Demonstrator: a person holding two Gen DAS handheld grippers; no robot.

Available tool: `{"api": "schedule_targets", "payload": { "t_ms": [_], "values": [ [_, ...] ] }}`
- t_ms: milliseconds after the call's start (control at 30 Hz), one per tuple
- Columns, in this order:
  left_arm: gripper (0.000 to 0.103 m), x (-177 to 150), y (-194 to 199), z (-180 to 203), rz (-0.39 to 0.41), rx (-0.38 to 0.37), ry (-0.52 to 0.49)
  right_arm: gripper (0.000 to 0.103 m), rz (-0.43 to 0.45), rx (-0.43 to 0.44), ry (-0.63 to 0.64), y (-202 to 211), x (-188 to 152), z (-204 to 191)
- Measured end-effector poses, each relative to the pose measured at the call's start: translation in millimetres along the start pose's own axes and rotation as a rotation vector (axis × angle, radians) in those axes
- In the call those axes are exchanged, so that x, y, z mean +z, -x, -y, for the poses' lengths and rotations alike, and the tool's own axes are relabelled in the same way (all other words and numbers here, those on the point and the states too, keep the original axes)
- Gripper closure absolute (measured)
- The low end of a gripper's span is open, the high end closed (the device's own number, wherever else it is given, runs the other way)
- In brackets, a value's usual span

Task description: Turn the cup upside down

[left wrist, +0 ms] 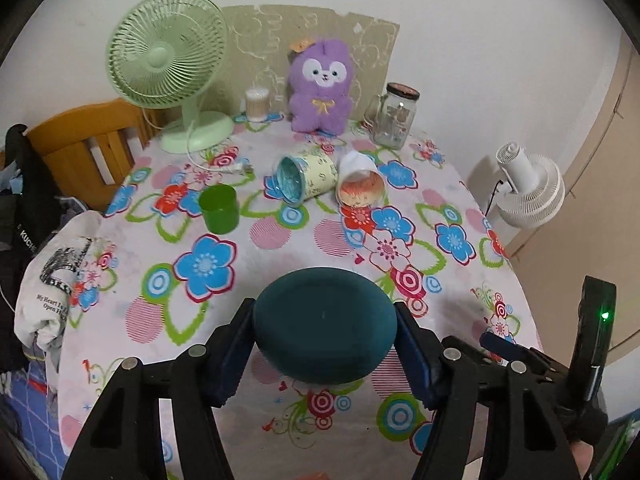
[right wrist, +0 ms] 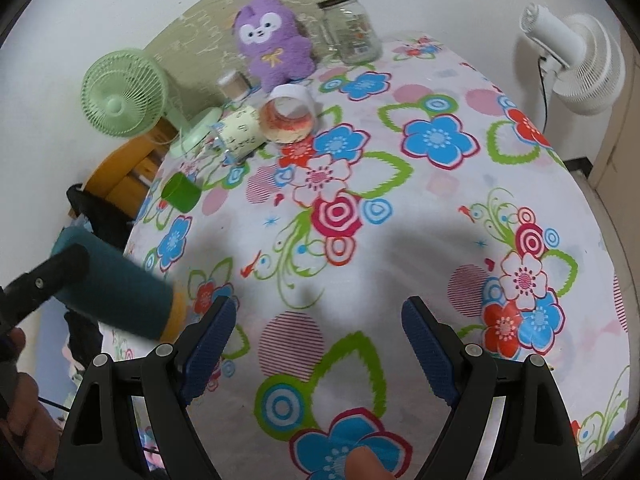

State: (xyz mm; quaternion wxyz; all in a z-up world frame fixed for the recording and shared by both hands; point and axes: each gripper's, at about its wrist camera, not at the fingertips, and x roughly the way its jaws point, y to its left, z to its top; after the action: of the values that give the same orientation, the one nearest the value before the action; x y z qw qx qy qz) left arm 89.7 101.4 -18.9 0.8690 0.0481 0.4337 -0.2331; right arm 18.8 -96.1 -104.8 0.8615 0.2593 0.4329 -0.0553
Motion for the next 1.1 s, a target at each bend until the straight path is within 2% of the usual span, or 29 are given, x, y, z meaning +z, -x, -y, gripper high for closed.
{"api": "schedule_targets", "payload": {
  "t_ms": [433, 833, 867, 900, 1000, 1100],
  "values": [
    [0.035, -20, 18, -7, 0.026, 0.047, -0.012, 0.016, -0.021, 0.018, 0.073, -7, -8, -30],
    [0.035, -42, -7, 2, -0.009, 0.049, -0.021, 0.016, -0.031, 0.004, 0.074, -9, -12, -28],
    [0.033, -44, -10, 3, -0.01, 0.052, -0.02, 0.016, -0.034, 0.003, 0.073, -9, -13, -28],
    [0.026, -45, -13, 3, -0.015, 0.042, -0.022, 0.016, -0.036, 0.003, 0.072, -10, -13, -27],
    [0.013, -47, -13, 7, -0.015, 0.043, -0.036, 0.016, -0.039, 0.003, 0.072, -10, -13, -27],
    [0.009, -47, -8, 9, 0.012, 0.055, -0.056, 0.016, -0.039, 0.004, 0.072, -10, -13, -26]
  ]
}}
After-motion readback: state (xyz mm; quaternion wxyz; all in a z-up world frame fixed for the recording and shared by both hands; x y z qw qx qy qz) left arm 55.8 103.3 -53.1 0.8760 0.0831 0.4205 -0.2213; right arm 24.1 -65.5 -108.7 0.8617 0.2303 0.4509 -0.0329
